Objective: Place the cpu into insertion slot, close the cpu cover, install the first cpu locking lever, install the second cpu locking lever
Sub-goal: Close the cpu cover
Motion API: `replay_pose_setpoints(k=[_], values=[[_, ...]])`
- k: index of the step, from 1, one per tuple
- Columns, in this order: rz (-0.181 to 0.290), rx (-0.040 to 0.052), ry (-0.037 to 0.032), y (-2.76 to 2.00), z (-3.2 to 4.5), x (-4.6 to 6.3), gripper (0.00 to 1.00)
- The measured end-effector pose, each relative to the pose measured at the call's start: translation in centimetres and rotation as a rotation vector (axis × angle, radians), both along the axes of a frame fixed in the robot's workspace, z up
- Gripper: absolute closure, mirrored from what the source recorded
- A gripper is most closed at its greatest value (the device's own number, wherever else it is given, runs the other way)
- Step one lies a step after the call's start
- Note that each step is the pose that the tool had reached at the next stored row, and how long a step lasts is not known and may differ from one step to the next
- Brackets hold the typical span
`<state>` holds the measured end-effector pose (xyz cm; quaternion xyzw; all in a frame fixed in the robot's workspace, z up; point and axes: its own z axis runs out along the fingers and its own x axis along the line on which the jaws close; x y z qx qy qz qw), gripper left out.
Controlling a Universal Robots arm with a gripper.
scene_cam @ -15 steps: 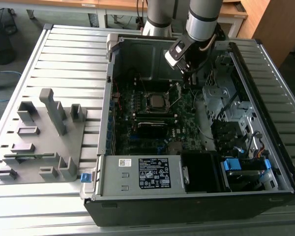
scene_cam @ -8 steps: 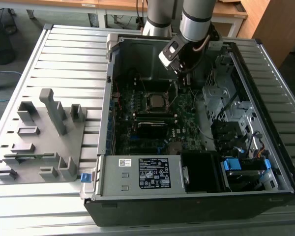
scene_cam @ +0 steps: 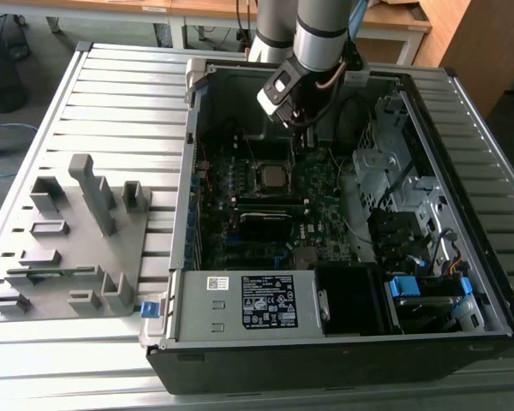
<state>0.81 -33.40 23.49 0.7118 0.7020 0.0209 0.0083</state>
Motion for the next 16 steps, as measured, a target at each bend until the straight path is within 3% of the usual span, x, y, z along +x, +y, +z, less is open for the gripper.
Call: replay_pose_setpoints(k=[3, 10, 12, 16], values=[[0.000, -0.0006, 0.0003, 0.01, -0.02, -0.64, 0.89], [0.000, -0.0005, 0.0008, 0.02, -0.03, -0.67, 0.89], [0.000, -0.0004, 0.0104, 0.02, -0.05, -0.67, 0.89], [-0.001, -0.0006, 0.0187, 0.02, -0.05, -0.67, 0.89]])
